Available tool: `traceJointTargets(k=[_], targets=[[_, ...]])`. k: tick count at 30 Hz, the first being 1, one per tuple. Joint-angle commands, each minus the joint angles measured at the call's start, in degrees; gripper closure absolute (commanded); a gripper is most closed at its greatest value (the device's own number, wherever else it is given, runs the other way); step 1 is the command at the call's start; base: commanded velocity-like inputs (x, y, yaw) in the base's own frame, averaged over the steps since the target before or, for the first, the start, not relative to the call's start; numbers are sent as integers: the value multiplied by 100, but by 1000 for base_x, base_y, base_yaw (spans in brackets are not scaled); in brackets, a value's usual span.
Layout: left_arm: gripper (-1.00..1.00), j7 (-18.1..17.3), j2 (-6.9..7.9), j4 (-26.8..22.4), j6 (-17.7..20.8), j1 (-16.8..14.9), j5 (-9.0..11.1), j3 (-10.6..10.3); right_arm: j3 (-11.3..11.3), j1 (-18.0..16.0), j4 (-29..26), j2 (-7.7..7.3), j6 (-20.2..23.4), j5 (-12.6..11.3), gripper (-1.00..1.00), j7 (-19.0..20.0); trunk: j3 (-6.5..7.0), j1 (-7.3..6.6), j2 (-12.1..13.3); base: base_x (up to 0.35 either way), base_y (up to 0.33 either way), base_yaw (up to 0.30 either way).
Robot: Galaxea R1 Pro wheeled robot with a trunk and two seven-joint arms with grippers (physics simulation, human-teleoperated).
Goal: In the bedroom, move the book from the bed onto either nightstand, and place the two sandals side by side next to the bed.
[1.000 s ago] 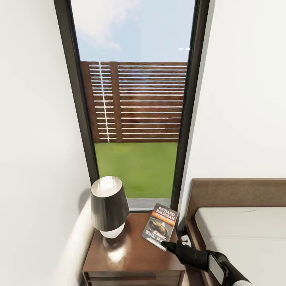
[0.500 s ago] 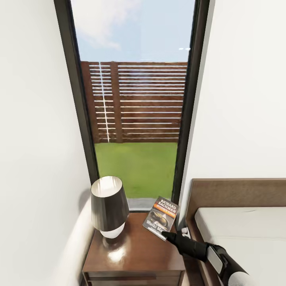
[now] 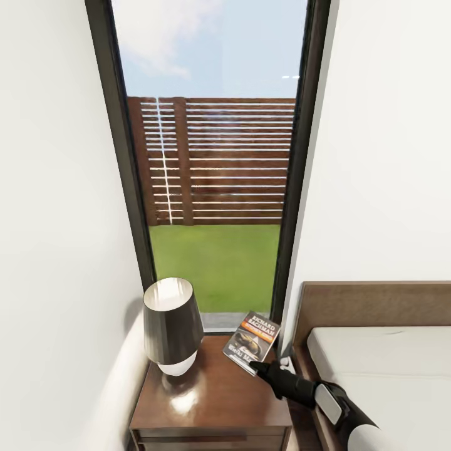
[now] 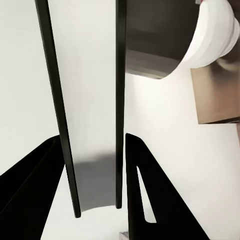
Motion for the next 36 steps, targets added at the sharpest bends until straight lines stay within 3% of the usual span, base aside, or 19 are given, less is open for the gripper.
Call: traceJointTargets(k=[1, 11, 22, 36], targets=[[-100, 15, 2, 5, -18, -2, 44, -37, -25, -3, 3, 17, 34, -37, 100, -37, -2, 2, -4, 0, 0, 0], [-100, 8, 10, 5, -14, -2, 43, -37, -19, -5, 39, 76, 36, -105, 100, -281, -2, 2, -4, 0, 0, 0], [-100, 17, 14, 5, -24, 5, 43, -38, -20, -6, 67, 140, 36, -126, 100, -849, -2, 2, -4, 0, 0, 0], [-100, 16, 23, 5, -35, 7, 43, -37, -19, -6, 105, 186, 41, -129, 100, -1030, -2, 2, -4, 0, 0, 0]])
